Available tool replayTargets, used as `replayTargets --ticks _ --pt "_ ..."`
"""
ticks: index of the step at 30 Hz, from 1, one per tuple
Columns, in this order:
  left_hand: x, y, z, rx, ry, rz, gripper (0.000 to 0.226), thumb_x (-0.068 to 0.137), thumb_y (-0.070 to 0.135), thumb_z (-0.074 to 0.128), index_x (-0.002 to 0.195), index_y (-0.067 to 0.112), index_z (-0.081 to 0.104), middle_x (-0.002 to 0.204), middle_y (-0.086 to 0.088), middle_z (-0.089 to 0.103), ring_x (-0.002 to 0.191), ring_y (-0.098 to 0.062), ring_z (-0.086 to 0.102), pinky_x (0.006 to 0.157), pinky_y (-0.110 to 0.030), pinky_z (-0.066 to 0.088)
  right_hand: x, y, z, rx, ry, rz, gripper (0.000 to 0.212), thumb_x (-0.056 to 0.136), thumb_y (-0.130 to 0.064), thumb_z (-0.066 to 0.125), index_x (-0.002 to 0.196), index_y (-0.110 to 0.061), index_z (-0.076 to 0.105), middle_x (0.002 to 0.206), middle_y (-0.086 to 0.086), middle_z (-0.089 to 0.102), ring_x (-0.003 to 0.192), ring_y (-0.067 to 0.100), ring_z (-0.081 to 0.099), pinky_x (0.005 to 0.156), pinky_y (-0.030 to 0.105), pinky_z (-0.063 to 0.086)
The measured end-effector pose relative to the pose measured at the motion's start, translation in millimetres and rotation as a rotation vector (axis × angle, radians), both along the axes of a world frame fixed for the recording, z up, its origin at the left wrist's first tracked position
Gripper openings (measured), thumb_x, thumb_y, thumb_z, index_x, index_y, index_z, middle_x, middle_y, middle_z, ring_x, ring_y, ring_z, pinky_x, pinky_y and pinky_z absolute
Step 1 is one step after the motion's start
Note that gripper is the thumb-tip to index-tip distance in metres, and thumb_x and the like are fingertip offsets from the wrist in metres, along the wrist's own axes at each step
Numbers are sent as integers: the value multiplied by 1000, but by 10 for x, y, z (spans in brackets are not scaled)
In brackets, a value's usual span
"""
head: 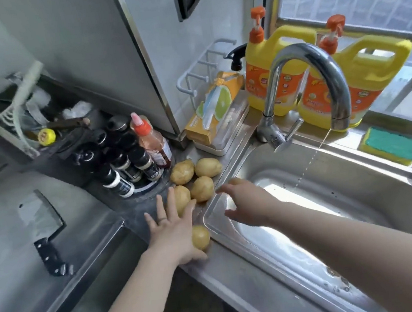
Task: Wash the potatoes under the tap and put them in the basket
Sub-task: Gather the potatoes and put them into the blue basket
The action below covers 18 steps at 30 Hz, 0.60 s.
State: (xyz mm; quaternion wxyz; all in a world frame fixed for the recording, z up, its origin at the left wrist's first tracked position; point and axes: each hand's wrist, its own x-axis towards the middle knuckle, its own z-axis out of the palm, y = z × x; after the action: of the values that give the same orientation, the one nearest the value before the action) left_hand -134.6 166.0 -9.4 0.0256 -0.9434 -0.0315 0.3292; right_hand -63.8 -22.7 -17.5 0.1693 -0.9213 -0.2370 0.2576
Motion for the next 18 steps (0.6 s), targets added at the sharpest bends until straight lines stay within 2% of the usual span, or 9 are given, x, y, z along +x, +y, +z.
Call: replayTargets --ticks 4,7,13,16,18 --pt "87 110 -61 14 60 -37 135 62 70 78 158 27 -5 145 -22 -53 140 -50 -36 118 -69 -3 236 323 -43 -169 -253 227 74 85 -37 73 150 -27 37 162 13 23 147 36 26 111 50 41" --pt "151 153 -74 -35 79 -57 128 62 68 80 157 28 5 146 -21 -53 145 -50 -28 120 -64 5 394 435 -87 -240 -292 300 85 84 -45 73 155 -31 30 167 13 9 153 37 12 116 53 35" --pt "165 220 -21 -122 84 -78 99 63 68 78 145 36 33 147 -11 -55 151 -47 1 120 -54 21 569 579 -136 -286 -302 308 94 74 -65 74 152 -32 33 164 16 15 150 39 17 115 55 35" --pt "142 252 -47 -159 71 -74 93 61 72 76 140 41 39 146 -7 -56 152 -45 -1 120 -54 20 612 630 -158 -326 -286 308 100 70 -72 74 153 -34 33 166 18 10 151 41 15 116 54 34" --pt "144 268 -61 -169 69 -62 89 59 74 76 136 44 42 148 -7 -54 152 -45 -3 121 -55 19 645 653 -169 -337 -279 311 99 66 -75 74 151 -37 38 164 19 14 149 41 19 114 52 37"
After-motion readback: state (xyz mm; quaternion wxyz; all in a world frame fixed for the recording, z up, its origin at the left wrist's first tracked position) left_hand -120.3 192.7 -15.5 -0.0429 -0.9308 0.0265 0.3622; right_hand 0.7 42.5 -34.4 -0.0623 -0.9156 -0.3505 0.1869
